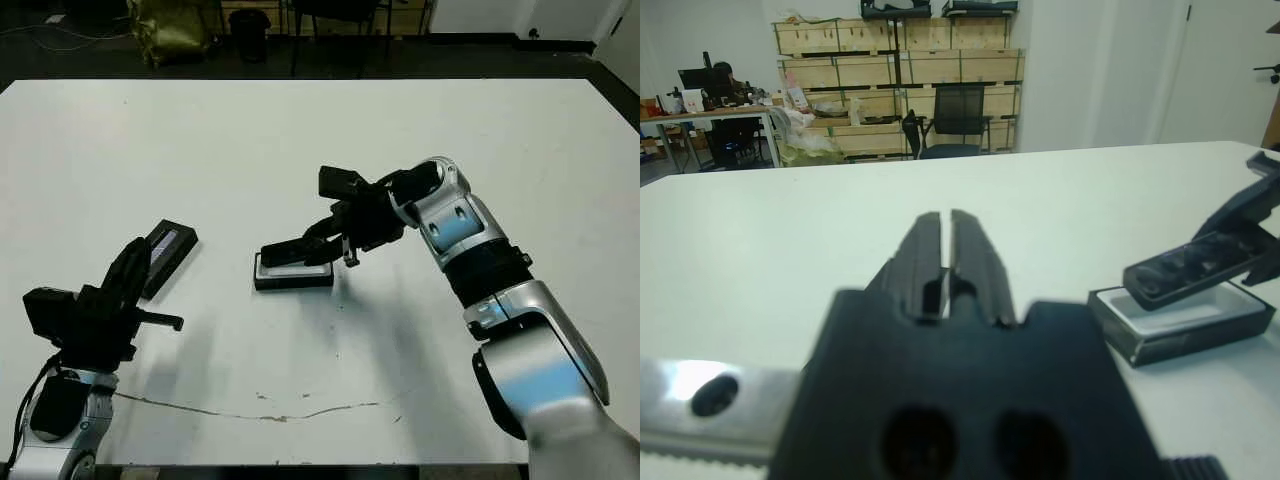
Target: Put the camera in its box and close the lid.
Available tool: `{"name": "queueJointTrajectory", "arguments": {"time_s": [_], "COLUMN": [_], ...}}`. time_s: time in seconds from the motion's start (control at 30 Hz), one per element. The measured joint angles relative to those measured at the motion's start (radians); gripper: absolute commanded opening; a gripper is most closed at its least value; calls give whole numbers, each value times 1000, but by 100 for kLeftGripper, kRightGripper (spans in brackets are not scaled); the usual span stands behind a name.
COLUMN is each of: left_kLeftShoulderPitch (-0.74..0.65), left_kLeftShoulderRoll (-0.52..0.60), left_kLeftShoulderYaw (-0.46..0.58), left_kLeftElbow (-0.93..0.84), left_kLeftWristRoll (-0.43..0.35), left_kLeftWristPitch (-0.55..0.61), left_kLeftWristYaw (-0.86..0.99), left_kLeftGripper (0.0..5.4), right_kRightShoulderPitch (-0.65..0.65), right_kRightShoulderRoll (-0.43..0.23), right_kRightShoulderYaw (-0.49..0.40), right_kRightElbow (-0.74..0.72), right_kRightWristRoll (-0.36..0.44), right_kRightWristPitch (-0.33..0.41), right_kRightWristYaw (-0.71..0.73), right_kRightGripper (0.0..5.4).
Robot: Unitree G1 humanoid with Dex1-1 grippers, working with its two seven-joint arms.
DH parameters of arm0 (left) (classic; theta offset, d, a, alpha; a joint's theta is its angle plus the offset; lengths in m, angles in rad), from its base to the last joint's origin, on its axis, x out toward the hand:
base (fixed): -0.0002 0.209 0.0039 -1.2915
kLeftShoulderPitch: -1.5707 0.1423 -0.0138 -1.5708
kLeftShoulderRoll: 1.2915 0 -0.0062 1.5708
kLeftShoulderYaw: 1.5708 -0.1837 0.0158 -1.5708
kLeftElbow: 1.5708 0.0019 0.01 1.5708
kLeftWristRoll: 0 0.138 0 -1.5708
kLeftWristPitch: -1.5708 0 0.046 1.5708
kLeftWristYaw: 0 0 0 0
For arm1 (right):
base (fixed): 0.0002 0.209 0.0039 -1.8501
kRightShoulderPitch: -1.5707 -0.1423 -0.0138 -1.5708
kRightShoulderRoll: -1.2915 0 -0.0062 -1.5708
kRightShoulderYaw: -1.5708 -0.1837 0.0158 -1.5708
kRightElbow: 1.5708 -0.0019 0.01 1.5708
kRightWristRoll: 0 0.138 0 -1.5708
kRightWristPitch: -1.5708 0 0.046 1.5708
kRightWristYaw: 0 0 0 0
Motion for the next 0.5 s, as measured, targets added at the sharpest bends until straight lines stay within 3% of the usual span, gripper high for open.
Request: {"name": "queueJointTrajectory", "arguments": {"time_s": [0.5], "left_kLeftShoulderPitch": [2], "left_kLeftShoulderRoll": [-2], "left_kLeftShoulderYaw": [-5], "left_kLeftElbow": [5], "left_kLeftWristRoll": [8], "left_kLeftWristPitch": [-4], "left_kLeftWristYaw": [10], "left_kLeftGripper": [0], "right_kRightShoulderPitch": [0], "right_kRightShoulderRoll": [21], "right_kRightShoulderYaw": [13], "right_kRightElbow": [20], "right_kRightWristRoll": [-43], "right_kRightWristPitch": [-45], "right_kRightWristYaw": [-1], "right_kRightGripper": [54]}}
